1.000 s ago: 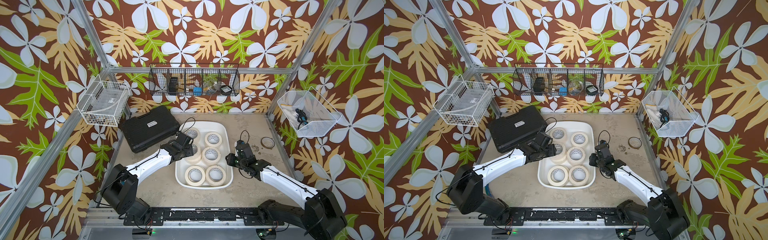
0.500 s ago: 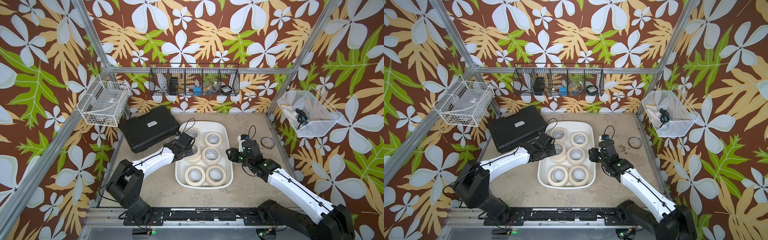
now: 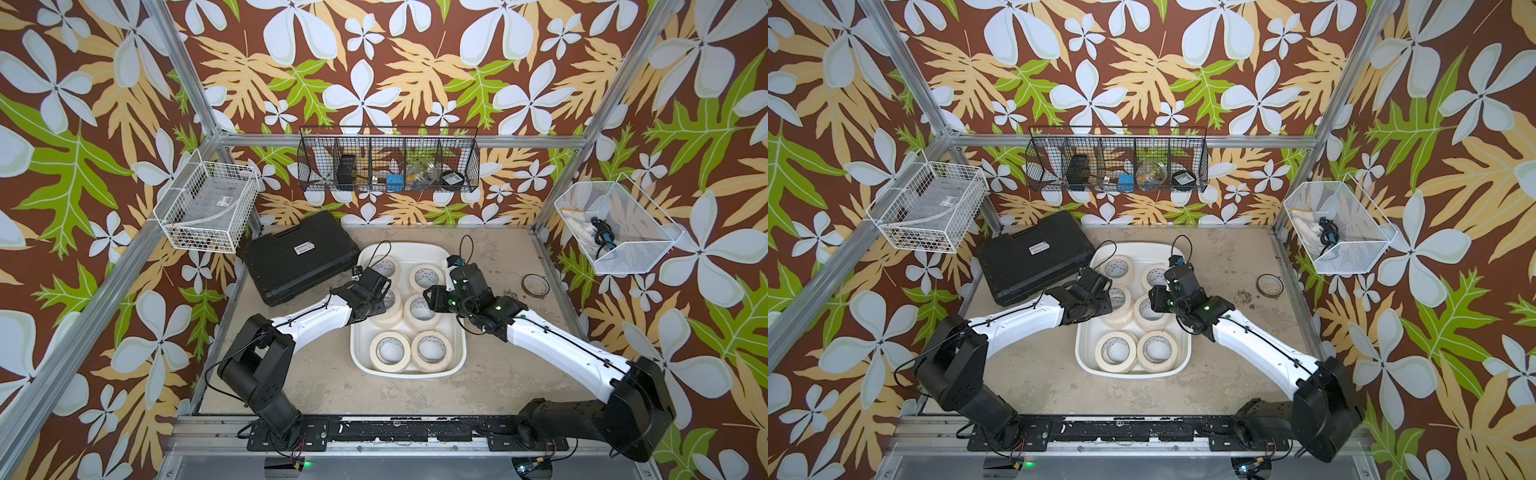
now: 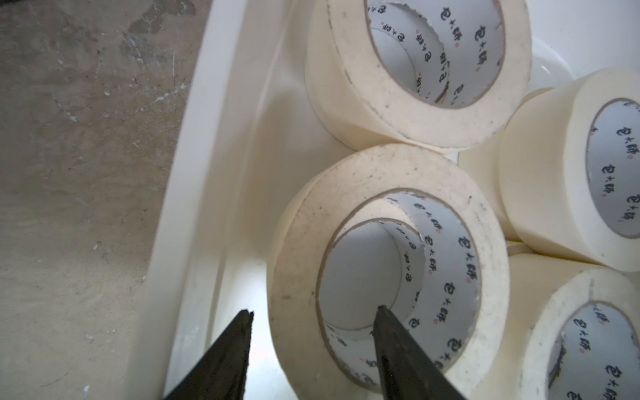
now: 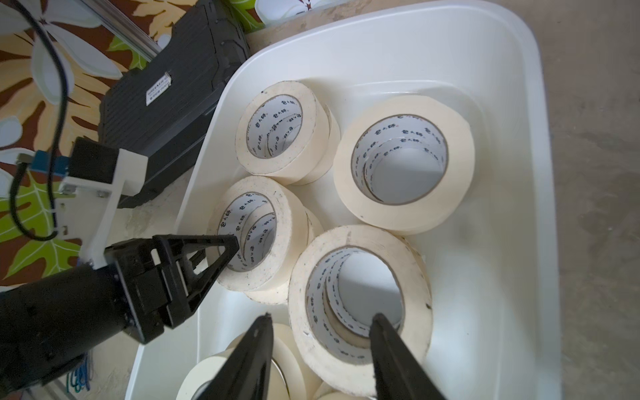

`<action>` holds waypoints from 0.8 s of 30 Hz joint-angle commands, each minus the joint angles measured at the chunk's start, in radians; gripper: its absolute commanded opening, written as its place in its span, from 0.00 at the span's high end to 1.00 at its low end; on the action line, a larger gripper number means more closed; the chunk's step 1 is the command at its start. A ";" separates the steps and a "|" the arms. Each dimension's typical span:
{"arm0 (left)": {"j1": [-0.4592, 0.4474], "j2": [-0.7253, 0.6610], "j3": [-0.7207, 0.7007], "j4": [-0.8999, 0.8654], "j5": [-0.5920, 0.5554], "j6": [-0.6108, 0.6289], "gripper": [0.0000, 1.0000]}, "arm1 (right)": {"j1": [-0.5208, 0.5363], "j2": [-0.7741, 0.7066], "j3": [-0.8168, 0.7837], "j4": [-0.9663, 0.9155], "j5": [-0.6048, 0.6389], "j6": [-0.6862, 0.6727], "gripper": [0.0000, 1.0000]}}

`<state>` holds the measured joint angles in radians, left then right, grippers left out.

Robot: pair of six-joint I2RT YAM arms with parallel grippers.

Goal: Take out the art tape in the storage box
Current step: Pick up the art tape from the storage box.

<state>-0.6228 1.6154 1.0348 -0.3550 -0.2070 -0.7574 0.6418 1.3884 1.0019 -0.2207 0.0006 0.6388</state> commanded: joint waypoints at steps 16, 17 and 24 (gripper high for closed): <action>0.000 -0.321 -0.111 -0.036 -0.067 -0.022 0.32 | 0.107 0.482 0.346 -0.075 0.103 -0.165 0.51; 0.000 -0.327 -0.113 -0.036 -0.069 -0.020 0.32 | 0.107 0.497 0.355 -0.075 0.104 -0.167 0.51; 0.000 -0.344 -0.110 -0.044 -0.056 -0.016 0.32 | 0.107 0.579 0.422 -0.105 0.122 -0.176 0.62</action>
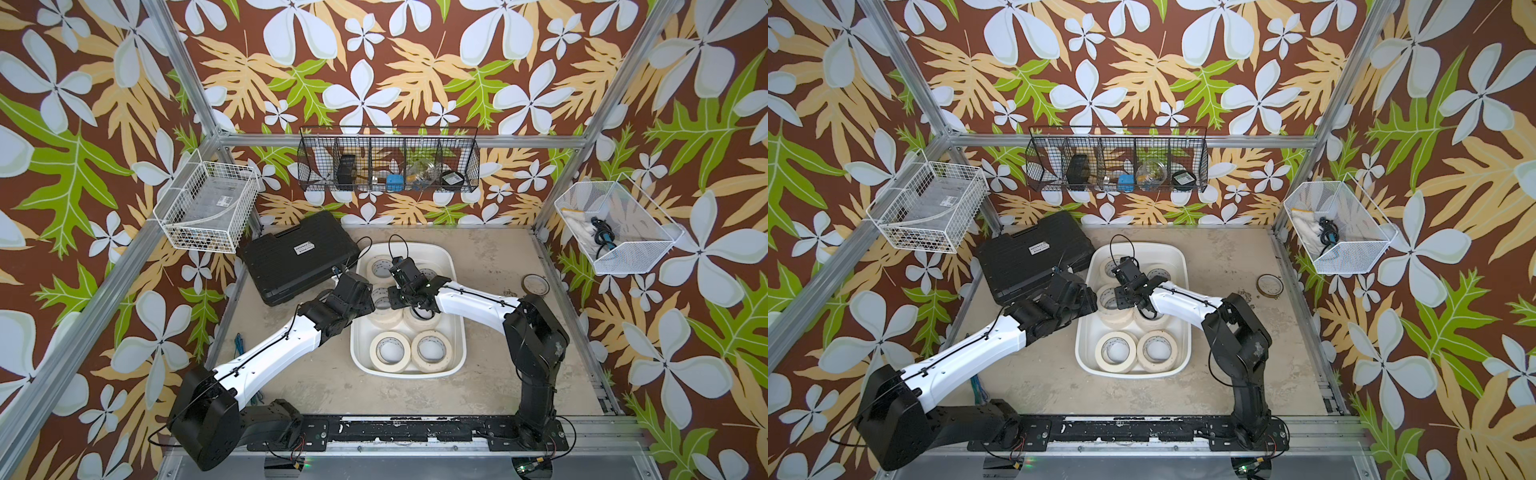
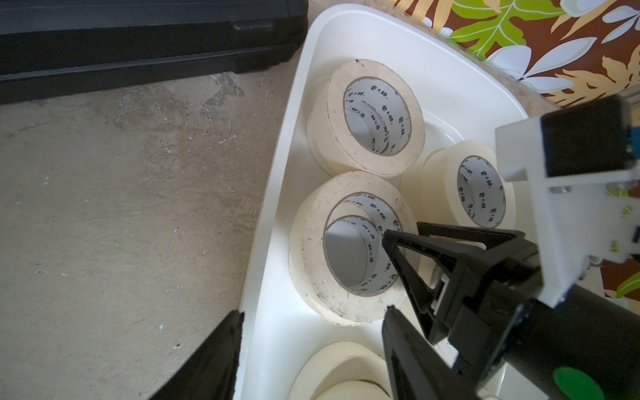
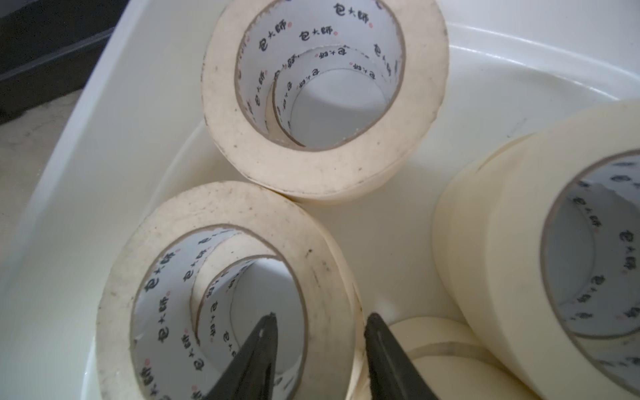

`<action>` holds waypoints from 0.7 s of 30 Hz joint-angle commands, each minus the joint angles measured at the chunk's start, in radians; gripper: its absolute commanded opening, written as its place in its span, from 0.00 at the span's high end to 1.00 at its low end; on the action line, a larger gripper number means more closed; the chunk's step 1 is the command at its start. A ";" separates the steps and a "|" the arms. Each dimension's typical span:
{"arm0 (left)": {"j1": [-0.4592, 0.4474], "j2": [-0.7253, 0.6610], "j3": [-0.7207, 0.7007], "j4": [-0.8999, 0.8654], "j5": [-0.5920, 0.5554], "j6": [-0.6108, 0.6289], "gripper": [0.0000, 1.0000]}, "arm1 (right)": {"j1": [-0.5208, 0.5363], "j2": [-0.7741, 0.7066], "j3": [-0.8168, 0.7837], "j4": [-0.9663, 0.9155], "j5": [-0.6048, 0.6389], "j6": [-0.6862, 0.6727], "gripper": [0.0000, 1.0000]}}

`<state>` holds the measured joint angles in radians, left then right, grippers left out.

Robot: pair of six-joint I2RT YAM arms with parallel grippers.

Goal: Take out the art tape in the storage box
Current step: Pick up the art tape from the storage box.

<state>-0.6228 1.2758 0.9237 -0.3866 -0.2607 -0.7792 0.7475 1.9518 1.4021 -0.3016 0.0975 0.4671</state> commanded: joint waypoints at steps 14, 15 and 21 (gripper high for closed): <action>0.001 -0.026 0.166 -0.167 -0.043 0.078 0.29 | 0.017 -0.136 0.095 -0.120 0.016 0.025 0.92; 0.001 -0.024 0.192 -0.188 -0.048 0.092 0.28 | 0.025 -0.141 0.117 -0.135 0.019 0.025 0.92; 0.003 0.012 0.328 -0.332 -0.059 0.170 0.30 | 0.072 -0.137 0.240 -0.226 0.034 0.024 0.93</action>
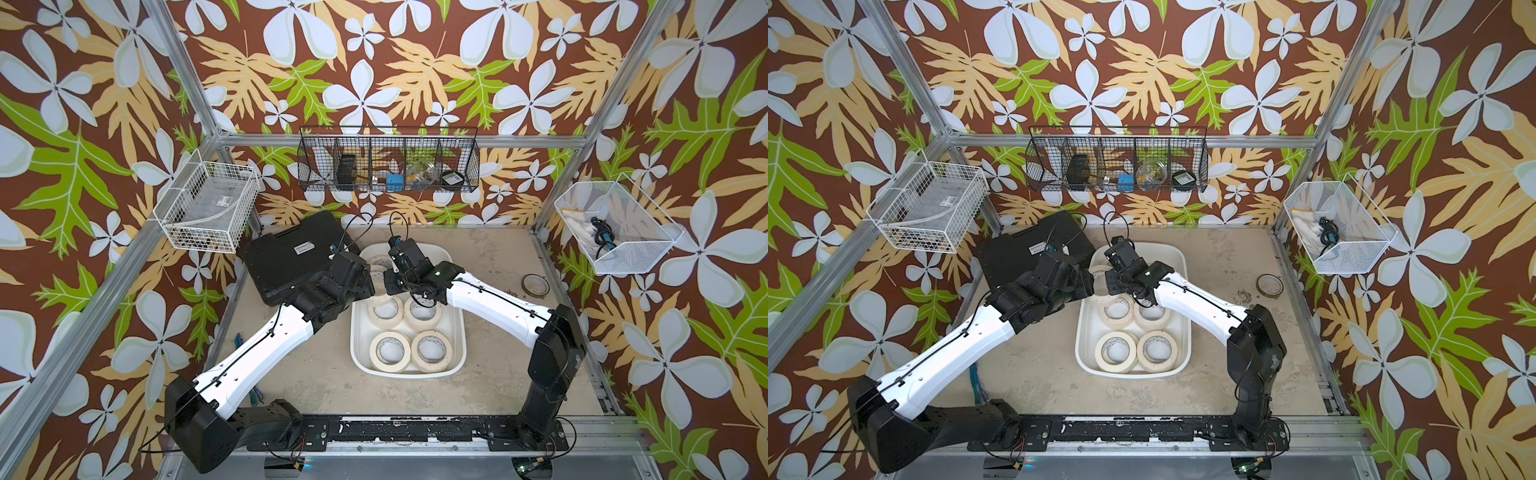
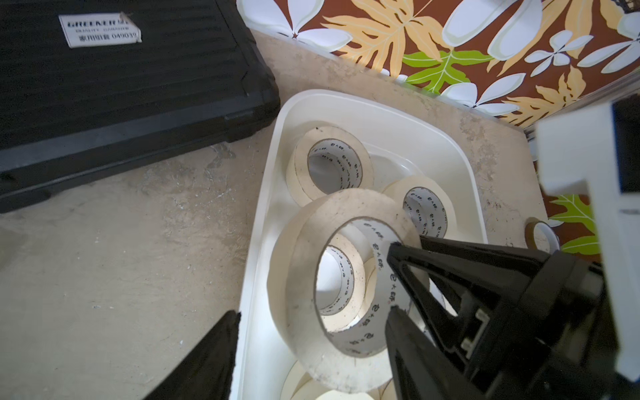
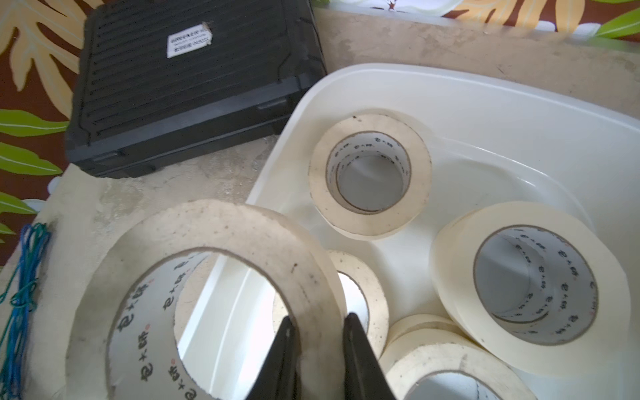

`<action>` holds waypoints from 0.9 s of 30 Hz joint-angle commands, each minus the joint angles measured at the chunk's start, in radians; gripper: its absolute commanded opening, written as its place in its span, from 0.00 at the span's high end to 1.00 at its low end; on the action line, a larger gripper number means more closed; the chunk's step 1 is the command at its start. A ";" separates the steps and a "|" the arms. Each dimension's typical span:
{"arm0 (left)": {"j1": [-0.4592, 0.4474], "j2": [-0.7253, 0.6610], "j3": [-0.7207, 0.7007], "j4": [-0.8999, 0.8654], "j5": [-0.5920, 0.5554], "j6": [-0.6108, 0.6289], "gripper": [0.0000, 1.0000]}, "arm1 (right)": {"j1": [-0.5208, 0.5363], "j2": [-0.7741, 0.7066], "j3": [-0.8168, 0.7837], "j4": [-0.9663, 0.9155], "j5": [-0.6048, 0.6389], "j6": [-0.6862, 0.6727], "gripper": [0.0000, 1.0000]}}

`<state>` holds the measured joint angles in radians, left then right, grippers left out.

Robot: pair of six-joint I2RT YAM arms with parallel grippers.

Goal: Take out the art tape in the storage box
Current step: Pick up the art tape from the storage box.

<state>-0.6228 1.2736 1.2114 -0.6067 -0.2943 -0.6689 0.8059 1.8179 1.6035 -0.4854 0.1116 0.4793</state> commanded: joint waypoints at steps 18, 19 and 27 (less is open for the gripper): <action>0.069 0.035 0.049 -0.187 -0.103 0.081 0.88 | 0.078 -0.041 0.104 -0.091 0.042 -0.005 0.57; 0.080 0.031 0.040 -0.179 -0.089 0.074 0.89 | 0.078 -0.046 0.105 -0.095 0.044 -0.004 0.54; 0.203 -0.085 -0.099 -0.065 -0.010 0.037 0.99 | 0.074 -0.149 0.033 -0.097 0.110 -0.016 0.42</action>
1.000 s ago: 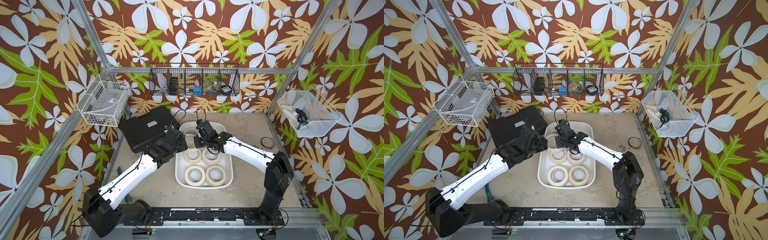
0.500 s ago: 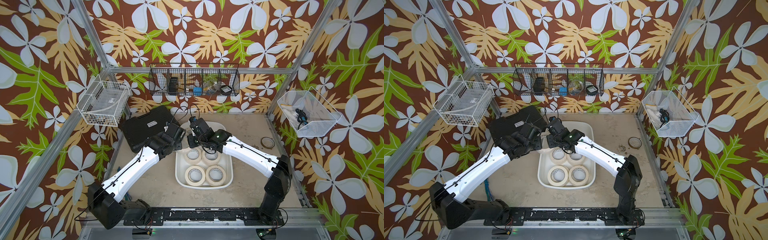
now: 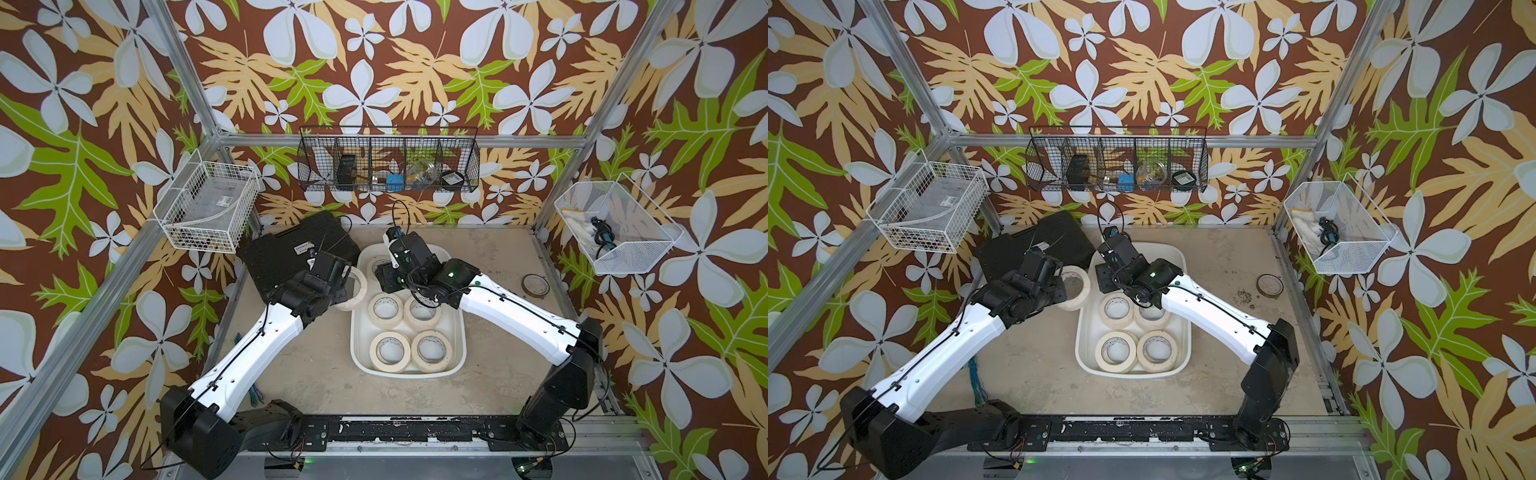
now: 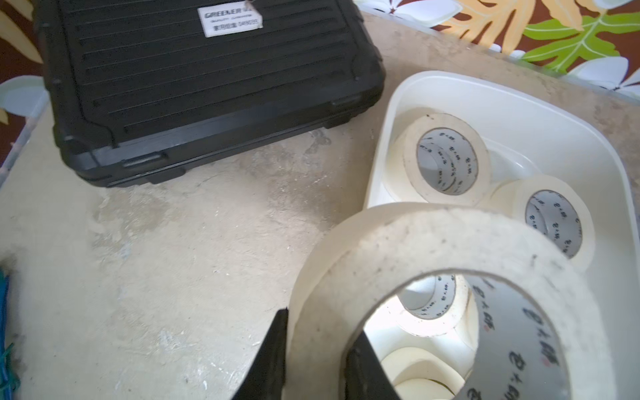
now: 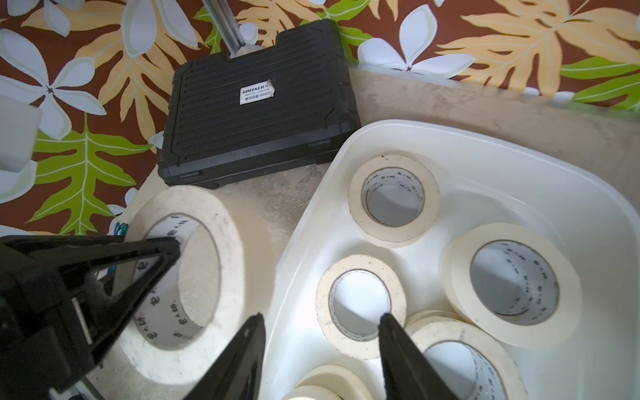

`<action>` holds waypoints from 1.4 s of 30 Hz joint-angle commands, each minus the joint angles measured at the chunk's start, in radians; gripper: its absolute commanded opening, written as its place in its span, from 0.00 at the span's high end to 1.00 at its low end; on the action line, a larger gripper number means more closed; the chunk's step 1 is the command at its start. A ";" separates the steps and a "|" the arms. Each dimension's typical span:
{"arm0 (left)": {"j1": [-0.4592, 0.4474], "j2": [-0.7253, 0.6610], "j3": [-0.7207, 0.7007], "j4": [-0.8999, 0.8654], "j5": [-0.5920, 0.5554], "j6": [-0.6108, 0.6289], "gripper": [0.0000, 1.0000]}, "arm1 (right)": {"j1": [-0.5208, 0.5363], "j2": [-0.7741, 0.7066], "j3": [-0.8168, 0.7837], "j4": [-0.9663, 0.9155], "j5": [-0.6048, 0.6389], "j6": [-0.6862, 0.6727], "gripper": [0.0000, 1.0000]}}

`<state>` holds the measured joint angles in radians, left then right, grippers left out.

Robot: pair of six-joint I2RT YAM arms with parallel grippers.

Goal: Take out the art tape in the storage box
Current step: Pick up the art tape from the storage box, then place the art tape at the center of the board.

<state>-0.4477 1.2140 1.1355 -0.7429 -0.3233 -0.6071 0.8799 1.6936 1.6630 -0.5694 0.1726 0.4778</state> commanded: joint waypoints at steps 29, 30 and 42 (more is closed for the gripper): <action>0.211 0.336 -0.247 0.429 -0.025 -0.133 1.00 | -0.218 -0.331 -0.525 0.056 -0.062 0.037 0.43; 0.214 0.345 -0.249 0.437 -0.020 -0.131 1.00 | -0.223 -0.335 -0.530 0.047 -0.060 0.041 0.42; 0.213 0.452 -0.254 0.513 0.041 -0.127 1.00 | -0.249 -0.364 -0.582 0.009 -0.051 0.042 0.42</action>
<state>-0.2363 1.6527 0.8787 -0.2771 -0.3008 -0.7341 0.6338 1.3338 1.0817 -0.5526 0.1089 0.5167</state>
